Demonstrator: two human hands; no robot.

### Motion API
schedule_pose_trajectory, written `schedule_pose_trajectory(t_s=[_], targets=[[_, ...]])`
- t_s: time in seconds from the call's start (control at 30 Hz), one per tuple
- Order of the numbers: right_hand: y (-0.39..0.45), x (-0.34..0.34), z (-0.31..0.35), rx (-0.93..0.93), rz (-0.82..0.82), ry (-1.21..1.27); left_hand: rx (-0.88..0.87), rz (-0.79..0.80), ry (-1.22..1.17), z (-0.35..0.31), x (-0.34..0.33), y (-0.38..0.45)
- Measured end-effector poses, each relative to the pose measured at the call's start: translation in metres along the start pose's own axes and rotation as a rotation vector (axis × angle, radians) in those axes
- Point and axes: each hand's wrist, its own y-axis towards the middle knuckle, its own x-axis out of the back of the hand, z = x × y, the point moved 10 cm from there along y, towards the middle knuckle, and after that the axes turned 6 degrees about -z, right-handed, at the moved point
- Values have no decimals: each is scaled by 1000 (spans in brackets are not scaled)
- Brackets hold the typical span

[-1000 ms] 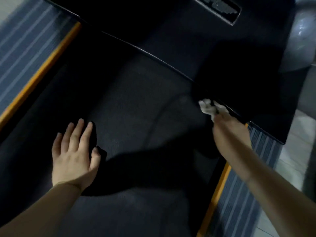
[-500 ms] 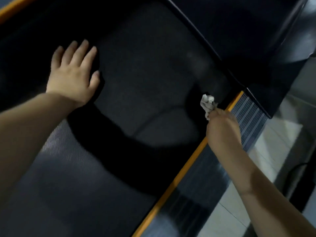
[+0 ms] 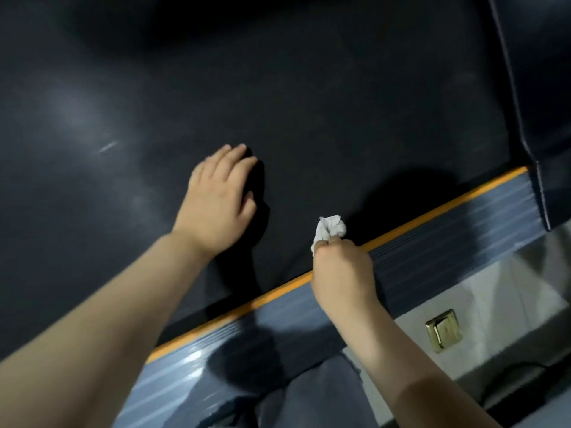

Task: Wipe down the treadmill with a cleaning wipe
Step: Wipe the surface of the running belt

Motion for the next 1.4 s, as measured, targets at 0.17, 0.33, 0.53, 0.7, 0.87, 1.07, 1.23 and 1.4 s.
schedule_pose_trajectory(t_s=[0.17,0.33,0.53,0.7,0.87,1.07,1.23,1.4], targets=[[-25,-3,73,172,139,193,120,36,-119,27,7,-91],[-41,16,85,-108,332,1173,355,3,-341,56,34,-165],[-64,110,134,99,371,1252,593,-39,-854,41,97,-226],[-81,167,178,229,452,1332,518,-247,-1068,32,158,-243],[-91,197,215,229,507,1384,555,-331,-1226,44,184,-263],[-92,184,268,280,484,1218,574,-467,-1208,87,184,-305],[-129,160,337,479,505,952,704,-697,-1090,127,173,-389],[-180,146,401,571,503,940,832,-884,-1152,143,164,-479]])
